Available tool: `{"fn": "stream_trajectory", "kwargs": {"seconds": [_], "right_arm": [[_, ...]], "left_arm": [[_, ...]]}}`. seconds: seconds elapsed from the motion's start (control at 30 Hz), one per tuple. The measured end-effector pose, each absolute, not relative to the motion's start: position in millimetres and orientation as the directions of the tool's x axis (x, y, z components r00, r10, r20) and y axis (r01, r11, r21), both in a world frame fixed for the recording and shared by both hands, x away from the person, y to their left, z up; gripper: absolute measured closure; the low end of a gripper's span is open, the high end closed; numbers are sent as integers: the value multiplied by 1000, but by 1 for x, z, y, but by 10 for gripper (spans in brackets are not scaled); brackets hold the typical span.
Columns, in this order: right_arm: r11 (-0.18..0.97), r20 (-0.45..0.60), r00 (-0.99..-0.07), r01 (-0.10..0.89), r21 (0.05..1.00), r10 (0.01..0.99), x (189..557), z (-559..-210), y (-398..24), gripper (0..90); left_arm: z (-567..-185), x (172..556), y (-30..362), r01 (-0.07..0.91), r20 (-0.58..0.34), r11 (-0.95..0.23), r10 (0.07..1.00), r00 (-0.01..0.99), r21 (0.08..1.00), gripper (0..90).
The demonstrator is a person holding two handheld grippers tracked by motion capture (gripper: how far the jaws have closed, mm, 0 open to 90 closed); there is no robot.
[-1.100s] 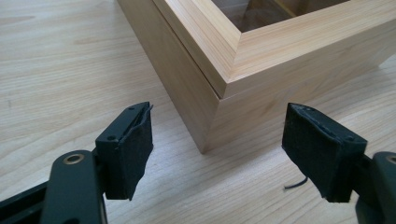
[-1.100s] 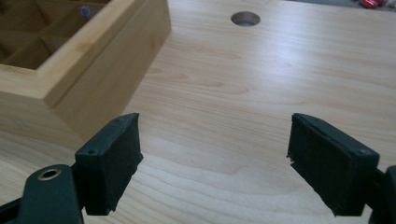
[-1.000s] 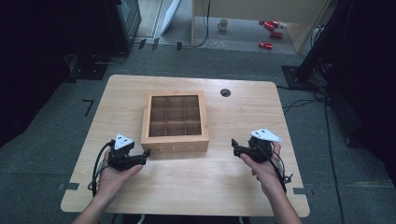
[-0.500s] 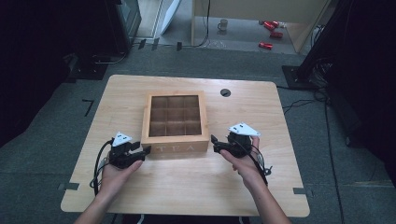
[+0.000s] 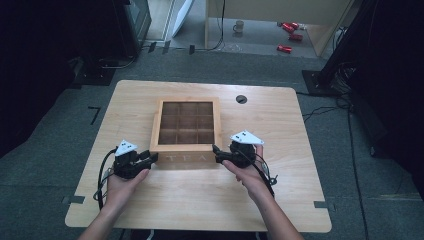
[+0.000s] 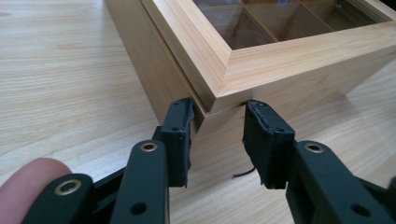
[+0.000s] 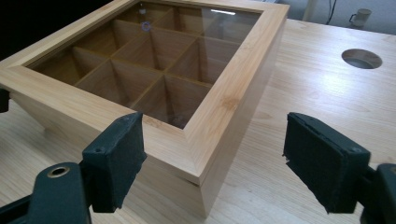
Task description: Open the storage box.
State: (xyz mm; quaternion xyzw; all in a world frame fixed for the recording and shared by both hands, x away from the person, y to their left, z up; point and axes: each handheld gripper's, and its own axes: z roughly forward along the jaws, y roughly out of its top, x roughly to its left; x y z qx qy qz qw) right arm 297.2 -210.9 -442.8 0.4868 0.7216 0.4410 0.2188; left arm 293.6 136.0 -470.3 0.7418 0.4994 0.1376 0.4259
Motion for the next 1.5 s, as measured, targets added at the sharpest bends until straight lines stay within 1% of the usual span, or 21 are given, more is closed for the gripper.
{"fn": "stream_trajectory", "kwargs": {"seconds": [0.17,0.47,0.53,0.63,0.8,1.0,1.03,1.07,1.17,1.27,1.37,1.43,1.5], "right_arm": [[140,122,-444,514,846,888,298,-446,-207,208],[145,136,-461,522,840,877,298,-450,-202,208],[150,138,-475,519,841,869,297,-454,-199,208],[161,140,-487,525,836,862,296,-462,-196,208],[182,125,-489,533,826,863,296,-470,-192,210],[176,110,-473,521,835,874,297,-473,-188,242],[167,106,-458,516,840,882,298,-475,-187,269],[164,105,-455,514,842,884,298,-475,-187,276],[153,113,-453,509,847,884,298,-476,-186,282],[161,94,-453,492,855,886,296,-475,-185,291],[174,74,-453,481,859,889,295,-474,-184,291],[187,59,-454,479,858,889,295,-474,-184,290],[196,52,-456,480,855,889,295,-474,-184,290]], "left_arm": [[-469,293,135,606,-198,-146,864,463,782,633],[-468,294,136,600,-200,-142,861,467,787,629],[-467,293,135,588,-192,-148,858,476,795,629],[-467,294,137,589,-202,-142,854,479,796,623],[-467,294,137,584,-198,-144,854,481,799,621],[-465,294,137,580,-199,-143,852,484,802,620],[-465,294,137,582,-200,-143,852,484,801,619],[-465,294,137,581,-201,-142,852,484,801,618],[-465,294,137,581,-200,-142,851,485,802,618],[-465,294,137,576,-204,-135,851,483,806,612],[-464,293,139,573,-204,-132,851,484,809,570],[-465,292,140,568,-205,-126,851,483,814,502],[-465,290,141,567,-197,-132,854,482,813,462]]}}
